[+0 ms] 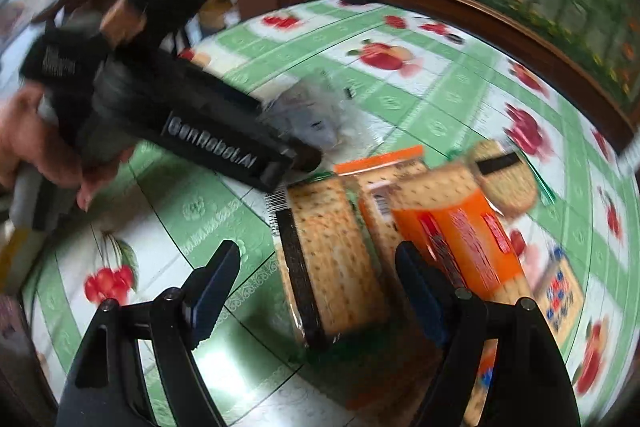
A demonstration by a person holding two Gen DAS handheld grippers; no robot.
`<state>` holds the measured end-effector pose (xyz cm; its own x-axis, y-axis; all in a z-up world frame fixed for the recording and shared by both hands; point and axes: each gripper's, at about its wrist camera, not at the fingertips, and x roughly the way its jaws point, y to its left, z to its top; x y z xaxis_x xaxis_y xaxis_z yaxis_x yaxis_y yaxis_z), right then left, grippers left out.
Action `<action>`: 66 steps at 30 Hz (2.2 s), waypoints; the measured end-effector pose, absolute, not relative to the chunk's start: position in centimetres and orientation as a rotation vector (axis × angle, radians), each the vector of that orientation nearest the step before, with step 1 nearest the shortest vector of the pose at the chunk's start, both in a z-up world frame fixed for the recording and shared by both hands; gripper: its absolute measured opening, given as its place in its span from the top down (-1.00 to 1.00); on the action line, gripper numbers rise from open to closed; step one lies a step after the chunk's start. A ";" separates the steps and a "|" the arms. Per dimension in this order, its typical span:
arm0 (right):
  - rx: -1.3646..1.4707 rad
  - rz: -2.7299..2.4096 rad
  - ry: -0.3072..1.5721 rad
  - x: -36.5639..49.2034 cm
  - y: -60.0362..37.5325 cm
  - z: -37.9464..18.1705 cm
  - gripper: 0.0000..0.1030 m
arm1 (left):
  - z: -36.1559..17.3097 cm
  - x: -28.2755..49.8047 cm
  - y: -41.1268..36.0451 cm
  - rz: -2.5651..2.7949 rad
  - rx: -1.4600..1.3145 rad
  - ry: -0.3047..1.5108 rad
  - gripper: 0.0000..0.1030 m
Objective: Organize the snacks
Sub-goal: 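Grasp the clear bag of dark snacks with the left tool while the right tool grasps a square cracker pack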
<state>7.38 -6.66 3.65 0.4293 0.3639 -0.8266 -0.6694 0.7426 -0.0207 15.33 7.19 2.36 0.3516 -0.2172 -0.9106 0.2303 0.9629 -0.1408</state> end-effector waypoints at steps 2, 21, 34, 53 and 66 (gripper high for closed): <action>-0.435 0.674 0.934 7.5 -5.9 3.1 -0.55 | 2.3 15.4 7.0 -0.289 0.021 1.176 -0.59; -0.274 0.643 0.915 4.0 -8.0 3.4 0.11 | 2.9 11.0 7.6 -0.157 0.092 1.132 -0.15; -0.133 0.586 0.803 0.2 -10.2 6.5 0.11 | 6.3 2.8 6.7 -0.129 0.143 0.995 -0.14; -0.127 0.628 0.790 -3.7 -8.0 7.1 0.11 | 8.5 -5.9 9.0 -0.076 0.123 0.875 -0.14; -0.159 0.649 0.781 -4.5 -6.2 7.4 0.11 | 9.0 -7.9 10.3 -0.043 0.095 0.840 -0.14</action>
<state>-4.49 -6.24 7.38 0.5280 0.4838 -0.6979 -0.5976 0.7956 0.0993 -7.89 10.31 8.95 0.6668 -0.0001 -0.7453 0.0755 0.9949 0.0675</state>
